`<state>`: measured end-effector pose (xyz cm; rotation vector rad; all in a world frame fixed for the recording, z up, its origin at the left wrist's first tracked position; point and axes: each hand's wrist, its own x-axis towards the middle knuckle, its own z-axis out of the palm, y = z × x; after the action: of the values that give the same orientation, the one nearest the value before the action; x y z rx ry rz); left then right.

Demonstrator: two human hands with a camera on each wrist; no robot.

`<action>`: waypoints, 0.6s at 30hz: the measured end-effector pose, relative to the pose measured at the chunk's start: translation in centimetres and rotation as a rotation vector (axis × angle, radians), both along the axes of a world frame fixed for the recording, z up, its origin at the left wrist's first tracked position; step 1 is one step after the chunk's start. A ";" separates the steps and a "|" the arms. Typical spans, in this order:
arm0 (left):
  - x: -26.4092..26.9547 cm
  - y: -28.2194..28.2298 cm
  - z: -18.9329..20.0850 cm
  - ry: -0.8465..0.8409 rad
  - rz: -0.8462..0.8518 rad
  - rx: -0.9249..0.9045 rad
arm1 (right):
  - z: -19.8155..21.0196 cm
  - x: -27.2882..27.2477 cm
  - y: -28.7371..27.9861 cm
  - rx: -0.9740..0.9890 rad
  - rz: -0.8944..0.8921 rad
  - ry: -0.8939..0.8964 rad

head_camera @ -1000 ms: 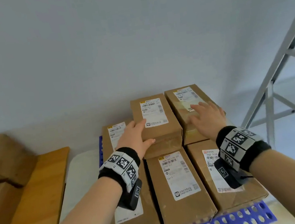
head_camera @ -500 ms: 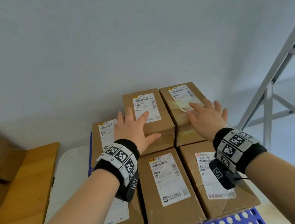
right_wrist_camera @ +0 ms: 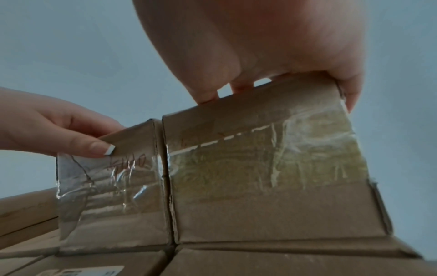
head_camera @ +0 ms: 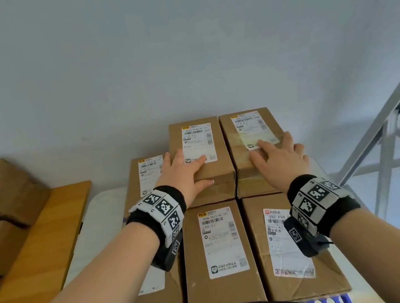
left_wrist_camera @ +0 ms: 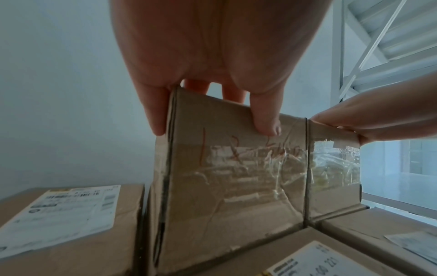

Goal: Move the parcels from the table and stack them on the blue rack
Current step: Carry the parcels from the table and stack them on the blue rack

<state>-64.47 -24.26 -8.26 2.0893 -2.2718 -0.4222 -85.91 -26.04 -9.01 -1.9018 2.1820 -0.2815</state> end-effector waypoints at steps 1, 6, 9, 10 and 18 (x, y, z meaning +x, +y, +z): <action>0.0 -0.1 0.0 0.000 0.002 0.004 | 0.0 0.0 -0.1 0.001 0.004 0.002; -0.1 -0.6 0.1 -0.101 -0.014 0.005 | -0.2 0.0 -0.2 0.001 0.005 0.024; -0.3 -0.7 0.3 -0.135 -0.038 0.005 | -0.3 0.0 -0.3 -0.005 0.000 0.030; -0.4 -0.7 0.3 -0.132 -0.038 0.011 | -0.3 0.0 -0.3 -0.011 -0.001 0.030; -0.5 -0.4 -0.1 -0.128 -0.020 -0.027 | -0.5 0.0 -0.2 -0.028 0.004 0.022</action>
<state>-64.97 -24.71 -8.39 2.1412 -2.3536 -0.2640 -85.88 -26.22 -9.53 -1.9322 2.1996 -0.2929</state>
